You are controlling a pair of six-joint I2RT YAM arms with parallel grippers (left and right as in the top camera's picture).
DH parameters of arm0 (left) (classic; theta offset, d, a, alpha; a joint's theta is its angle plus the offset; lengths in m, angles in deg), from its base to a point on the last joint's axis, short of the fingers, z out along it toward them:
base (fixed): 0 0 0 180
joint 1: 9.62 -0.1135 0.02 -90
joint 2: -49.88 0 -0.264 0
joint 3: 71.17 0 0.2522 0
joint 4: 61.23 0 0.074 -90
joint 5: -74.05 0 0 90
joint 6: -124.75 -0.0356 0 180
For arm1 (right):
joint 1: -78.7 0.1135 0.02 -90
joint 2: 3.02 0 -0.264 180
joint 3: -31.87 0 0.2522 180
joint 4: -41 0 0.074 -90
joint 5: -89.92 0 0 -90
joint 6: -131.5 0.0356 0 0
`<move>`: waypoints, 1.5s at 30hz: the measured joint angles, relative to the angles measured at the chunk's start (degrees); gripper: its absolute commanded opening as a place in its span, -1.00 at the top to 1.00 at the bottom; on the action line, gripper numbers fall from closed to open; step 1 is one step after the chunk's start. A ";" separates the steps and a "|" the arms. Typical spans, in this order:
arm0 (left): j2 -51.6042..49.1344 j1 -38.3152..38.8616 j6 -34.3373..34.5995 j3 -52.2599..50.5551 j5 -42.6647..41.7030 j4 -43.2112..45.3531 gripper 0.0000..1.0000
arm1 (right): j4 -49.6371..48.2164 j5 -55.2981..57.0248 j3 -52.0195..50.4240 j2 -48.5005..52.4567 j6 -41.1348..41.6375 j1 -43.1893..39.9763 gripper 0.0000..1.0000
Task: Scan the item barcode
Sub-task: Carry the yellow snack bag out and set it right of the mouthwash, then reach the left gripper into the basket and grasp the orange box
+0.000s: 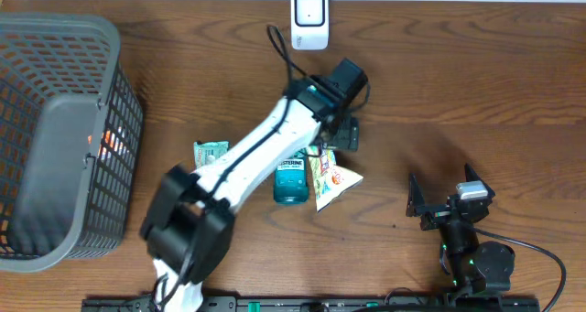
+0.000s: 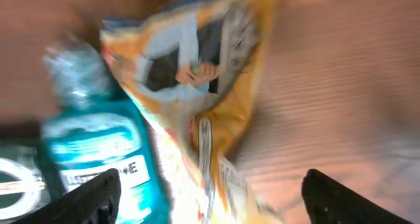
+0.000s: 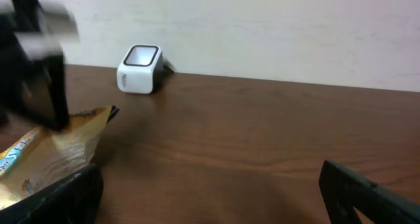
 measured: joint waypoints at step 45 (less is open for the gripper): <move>4.04 -70.14 18.12 1.36 0.02 -20.04 -0.96 | 0.00 0.00 0.00 0.00 0.00 0.00 -0.99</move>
